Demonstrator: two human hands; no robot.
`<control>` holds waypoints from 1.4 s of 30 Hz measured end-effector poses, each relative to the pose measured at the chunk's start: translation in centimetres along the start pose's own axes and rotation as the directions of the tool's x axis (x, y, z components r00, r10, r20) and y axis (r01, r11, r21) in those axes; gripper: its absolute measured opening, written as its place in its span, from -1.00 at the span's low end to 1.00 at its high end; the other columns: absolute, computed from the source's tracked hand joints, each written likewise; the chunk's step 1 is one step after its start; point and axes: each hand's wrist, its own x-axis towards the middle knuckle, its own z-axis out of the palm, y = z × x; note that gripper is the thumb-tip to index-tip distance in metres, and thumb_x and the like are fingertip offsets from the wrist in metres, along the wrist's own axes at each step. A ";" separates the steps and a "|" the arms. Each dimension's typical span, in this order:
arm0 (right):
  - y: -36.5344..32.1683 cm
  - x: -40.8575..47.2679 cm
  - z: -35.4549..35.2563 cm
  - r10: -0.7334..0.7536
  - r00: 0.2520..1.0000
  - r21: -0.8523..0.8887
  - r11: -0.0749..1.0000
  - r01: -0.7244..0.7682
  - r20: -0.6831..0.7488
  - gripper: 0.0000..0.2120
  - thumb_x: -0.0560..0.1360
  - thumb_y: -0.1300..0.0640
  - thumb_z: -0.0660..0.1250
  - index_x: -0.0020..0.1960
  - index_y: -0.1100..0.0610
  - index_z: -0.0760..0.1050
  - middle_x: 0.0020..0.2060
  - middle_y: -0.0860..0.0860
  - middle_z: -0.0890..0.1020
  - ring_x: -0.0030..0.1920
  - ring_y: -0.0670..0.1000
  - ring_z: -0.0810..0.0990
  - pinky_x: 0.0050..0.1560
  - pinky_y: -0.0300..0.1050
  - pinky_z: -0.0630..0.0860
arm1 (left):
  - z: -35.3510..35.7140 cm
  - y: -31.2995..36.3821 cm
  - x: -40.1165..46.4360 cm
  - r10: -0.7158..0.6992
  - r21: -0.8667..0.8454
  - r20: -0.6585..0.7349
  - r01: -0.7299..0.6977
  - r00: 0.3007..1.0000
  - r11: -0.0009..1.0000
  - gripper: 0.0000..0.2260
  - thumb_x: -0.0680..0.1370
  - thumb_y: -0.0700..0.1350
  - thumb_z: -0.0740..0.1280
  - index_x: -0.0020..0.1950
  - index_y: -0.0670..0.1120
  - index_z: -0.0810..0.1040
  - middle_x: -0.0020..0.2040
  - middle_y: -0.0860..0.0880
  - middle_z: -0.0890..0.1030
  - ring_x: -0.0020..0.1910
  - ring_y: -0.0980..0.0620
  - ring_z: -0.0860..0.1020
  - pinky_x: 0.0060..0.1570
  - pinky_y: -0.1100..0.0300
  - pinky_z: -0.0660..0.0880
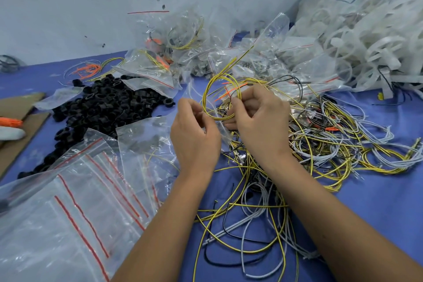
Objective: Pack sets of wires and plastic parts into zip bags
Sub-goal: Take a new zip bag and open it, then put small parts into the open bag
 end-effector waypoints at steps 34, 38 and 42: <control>-0.4 0.9 -1.3 0.060 0.921 -0.272 0.961 0.051 0.384 -0.77 0.46 0.32 0.36 -0.29 0.05 0.52 -0.51 -0.12 0.55 -0.47 -0.12 0.47 -0.40 -0.15 0.37 | -0.4 1.6 -0.6 0.469 -0.140 0.150 -0.451 0.871 0.882 -0.82 0.48 -0.41 0.30 -0.07 -0.15 0.43 -0.14 -0.02 0.46 -0.16 -0.03 0.38 -0.12 0.18 0.31; -1.3 1.1 -1.7 0.075 0.902 -0.108 0.994 -0.031 0.426 -0.69 0.29 0.29 0.29 -0.47 -0.07 0.36 -0.58 -0.24 0.40 -0.47 -0.23 0.33 -0.41 -0.34 0.26 | -0.2 2.8 -1.1 0.574 -0.244 0.111 -0.538 0.811 0.807 -0.83 0.50 -0.37 0.25 -0.04 -0.12 0.38 -0.09 -0.01 0.44 -0.15 -0.08 0.41 -0.09 0.17 0.33; -1.5 0.8 -1.9 -0.022 0.815 -0.087 0.992 0.089 0.580 -0.71 0.33 0.29 0.20 -0.46 -0.03 0.44 -0.43 -0.25 0.38 -0.34 -0.25 0.32 -0.38 -0.28 0.33 | -0.3 3.1 -1.5 0.556 -0.244 0.057 -0.528 0.829 0.813 -0.86 0.52 -0.34 0.23 -0.04 -0.11 0.38 -0.11 -0.03 0.46 -0.16 -0.09 0.43 -0.10 0.18 0.34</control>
